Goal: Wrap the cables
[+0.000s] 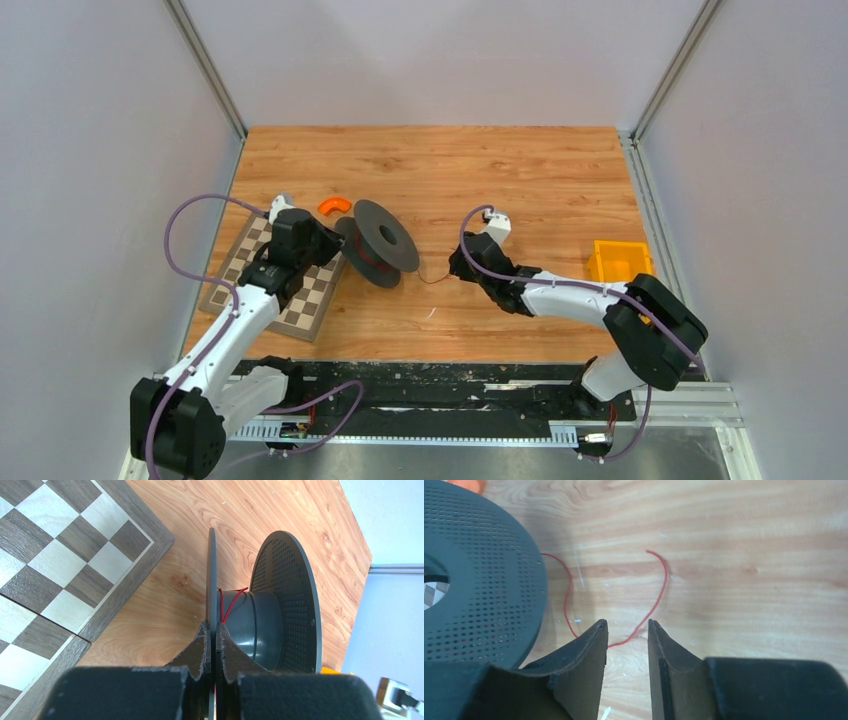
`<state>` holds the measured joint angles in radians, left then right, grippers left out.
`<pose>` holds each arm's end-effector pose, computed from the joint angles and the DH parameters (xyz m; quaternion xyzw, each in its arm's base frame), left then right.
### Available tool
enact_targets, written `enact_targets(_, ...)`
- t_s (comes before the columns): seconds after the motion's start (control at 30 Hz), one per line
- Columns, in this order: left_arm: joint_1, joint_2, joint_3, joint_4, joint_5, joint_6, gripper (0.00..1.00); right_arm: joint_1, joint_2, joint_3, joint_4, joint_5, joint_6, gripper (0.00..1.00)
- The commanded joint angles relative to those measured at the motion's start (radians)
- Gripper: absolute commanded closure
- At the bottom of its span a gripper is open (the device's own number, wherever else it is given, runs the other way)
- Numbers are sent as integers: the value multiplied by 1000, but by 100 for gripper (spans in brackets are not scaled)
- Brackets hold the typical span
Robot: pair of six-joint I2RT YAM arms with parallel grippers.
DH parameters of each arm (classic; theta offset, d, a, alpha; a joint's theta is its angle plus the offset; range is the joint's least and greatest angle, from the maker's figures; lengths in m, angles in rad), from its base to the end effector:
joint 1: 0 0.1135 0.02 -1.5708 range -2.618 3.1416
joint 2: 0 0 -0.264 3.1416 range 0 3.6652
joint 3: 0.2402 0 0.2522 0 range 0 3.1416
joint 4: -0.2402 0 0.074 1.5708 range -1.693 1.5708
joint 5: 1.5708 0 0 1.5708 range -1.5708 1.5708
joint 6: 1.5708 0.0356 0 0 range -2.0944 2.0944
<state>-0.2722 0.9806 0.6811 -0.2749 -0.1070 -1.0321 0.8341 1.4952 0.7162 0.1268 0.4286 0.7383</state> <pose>0.2097 -0.0546 0.2585 -0.3490 0.8052 -0.2523 0.4077 0.2132 0.2131 0.1828 0.0522 0.8794 0.1719 0.4410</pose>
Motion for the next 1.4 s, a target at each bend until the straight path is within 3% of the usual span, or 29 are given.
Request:
enact_targets(0.0, 2, -40, 13, 63, -13, -14, 100, -74, 8, -51, 28, -152, 195, 67)
enact_targets(0.3, 4, -48, 9, 65, -18, -15, 100, -118, 130, -90, 216, -262, 312, 65)
enact_targets(0.6, 4, -55, 7, 60, -12, -17, 100, -119, 250, -60, 259, -261, 402, 66)
enact_targets(0.73, 3, -61, 4, 60, -13, -22, 100, -119, 270, -61, 273, -222, 389, 80)
enact_targets(0.9, 2, -66, 8, 59, -18, -25, 100, -119, 233, -121, 391, -169, 271, 100)
enact_targets(1.1, 2, -47, 27, 33, -23, -42, 100, -80, 118, -206, 695, -206, -54, 100)
enact_targets(1.23, 3, -37, 40, 16, -23, -65, 100, 38, -5, -205, 698, -98, -276, 100)
enact_targets(1.37, 3, -24, 59, -12, -24, -93, 100, 166, -27, -143, 677, -17, -448, 100)
